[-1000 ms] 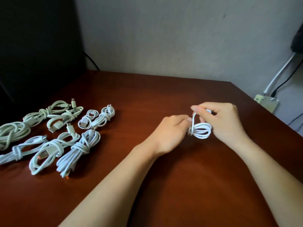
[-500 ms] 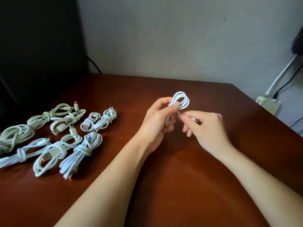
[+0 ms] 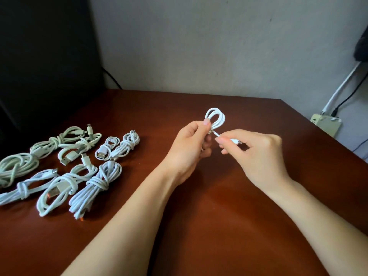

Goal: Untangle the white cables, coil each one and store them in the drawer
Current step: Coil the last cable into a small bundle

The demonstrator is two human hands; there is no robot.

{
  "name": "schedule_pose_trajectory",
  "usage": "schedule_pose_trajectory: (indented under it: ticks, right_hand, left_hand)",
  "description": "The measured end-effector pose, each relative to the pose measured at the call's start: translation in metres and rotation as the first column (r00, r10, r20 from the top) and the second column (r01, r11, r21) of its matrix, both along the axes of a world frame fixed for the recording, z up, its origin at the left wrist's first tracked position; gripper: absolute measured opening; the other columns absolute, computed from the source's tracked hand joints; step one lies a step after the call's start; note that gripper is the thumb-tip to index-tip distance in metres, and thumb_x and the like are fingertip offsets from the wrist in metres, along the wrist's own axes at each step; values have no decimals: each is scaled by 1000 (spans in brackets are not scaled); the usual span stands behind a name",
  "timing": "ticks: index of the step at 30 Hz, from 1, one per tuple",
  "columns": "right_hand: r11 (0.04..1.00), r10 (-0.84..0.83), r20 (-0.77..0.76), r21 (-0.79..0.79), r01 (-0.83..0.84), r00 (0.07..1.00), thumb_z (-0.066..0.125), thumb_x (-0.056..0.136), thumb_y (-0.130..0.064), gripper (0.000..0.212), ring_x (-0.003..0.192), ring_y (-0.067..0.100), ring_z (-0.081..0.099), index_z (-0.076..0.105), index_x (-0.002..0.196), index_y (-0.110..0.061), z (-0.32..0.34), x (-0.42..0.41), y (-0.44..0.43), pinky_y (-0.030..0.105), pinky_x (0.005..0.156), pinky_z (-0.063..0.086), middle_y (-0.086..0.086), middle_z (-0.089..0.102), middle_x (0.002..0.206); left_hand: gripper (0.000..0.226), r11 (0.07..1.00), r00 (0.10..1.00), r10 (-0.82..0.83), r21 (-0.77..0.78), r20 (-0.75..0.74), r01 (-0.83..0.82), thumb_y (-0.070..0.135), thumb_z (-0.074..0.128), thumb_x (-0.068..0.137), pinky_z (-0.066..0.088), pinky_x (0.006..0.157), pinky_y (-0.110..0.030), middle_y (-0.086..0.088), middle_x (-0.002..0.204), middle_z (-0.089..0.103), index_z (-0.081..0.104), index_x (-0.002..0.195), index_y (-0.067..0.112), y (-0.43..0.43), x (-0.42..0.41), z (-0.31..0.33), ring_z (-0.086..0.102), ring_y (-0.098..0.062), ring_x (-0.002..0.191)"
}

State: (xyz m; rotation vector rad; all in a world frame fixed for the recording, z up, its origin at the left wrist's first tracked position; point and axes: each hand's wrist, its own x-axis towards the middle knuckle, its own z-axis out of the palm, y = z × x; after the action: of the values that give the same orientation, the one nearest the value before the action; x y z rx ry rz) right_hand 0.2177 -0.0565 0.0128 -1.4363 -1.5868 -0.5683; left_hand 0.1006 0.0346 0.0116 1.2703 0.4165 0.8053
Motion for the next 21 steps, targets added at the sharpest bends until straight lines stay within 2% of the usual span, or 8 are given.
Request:
schedule_pose_trajectory:
  ticks: [5, 7, 9, 11, 15, 18, 21]
  right_hand:
    - [997, 79, -124, 5, -79, 989, 73, 82, -14, 10, 80, 3, 68, 73, 90, -9, 3, -2, -2, 9, 68, 50, -11, 69, 78]
    - [986, 142, -273, -42, -160, 951, 73, 81, -10, 11, 80, 0, 69, 71, 91, -15, 4, -5, -2, 10, 71, 51, -15, 70, 81]
    - [956, 206, -477, -88, -279, 854, 69, 84, -7, 15, 79, 4, 71, 69, 92, -19, 6, -9, -3, 15, 71, 53, -11, 73, 80]
    - [921, 238, -630, -94, -377, 739, 63, 86, -1, 17, 78, 8, 72, 68, 93, -16, 10, -13, -3, 15, 69, 53, -4, 74, 84]
    - [865, 229, -812, -82, -495, 536, 59, 86, -1, 16, 77, 16, 72, 69, 96, -9, 13, -18, -2, 17, 67, 53, 6, 75, 82]
    - [844, 179, -872, -102, -527, 456, 64, 76, -15, 16, 69, 15, 71, 70, 89, -9, 13, -17, -2, 18, 63, 53, 8, 73, 74]
    - [851, 134, -881, -133, -509, 455, 65, 72, -20, 15, 56, 13, 65, 69, 78, -6, 13, -14, -2, 18, 54, 50, 7, 69, 63]
  left_hand:
    - [25, 999, 999, -41, -16, -16, 40, 27, 37, 104, 27, 46, -17, -5, 70, 36, 46, 92, 8, -1, 2, 0, 30, -9, 56]
    - [24, 998, 999, -54, -24, -10, 53, 26, 35, 104, 26, 46, -17, -5, 70, 38, 46, 95, 7, -1, 3, -1, 30, -8, 57]
    - [23, 998, 998, -54, -28, -10, 54, 25, 36, 104, 26, 46, -17, -4, 69, 39, 46, 98, 6, -1, 2, 0, 31, -7, 56]
    - [22, 999, 999, -32, -33, -21, 31, 25, 38, 104, 27, 45, -16, -3, 67, 42, 46, 94, 7, 0, 1, 0, 34, -7, 54]
    - [18, 1000, 999, -13, -27, -29, 13, 23, 42, 102, 34, 45, -15, -7, 72, 42, 47, 93, 9, 0, -2, 0, 40, -8, 53]
    - [14, 998, 999, -45, -52, 21, 46, 18, 42, 102, 43, 47, -16, -5, 74, 55, 49, 99, 7, -4, -3, 3, 50, -8, 52]
    - [11, 998, 997, -65, -21, 44, 66, 16, 41, 102, 43, 45, -17, -6, 70, 51, 48, 100, 8, -10, -1, 4, 46, -9, 48]
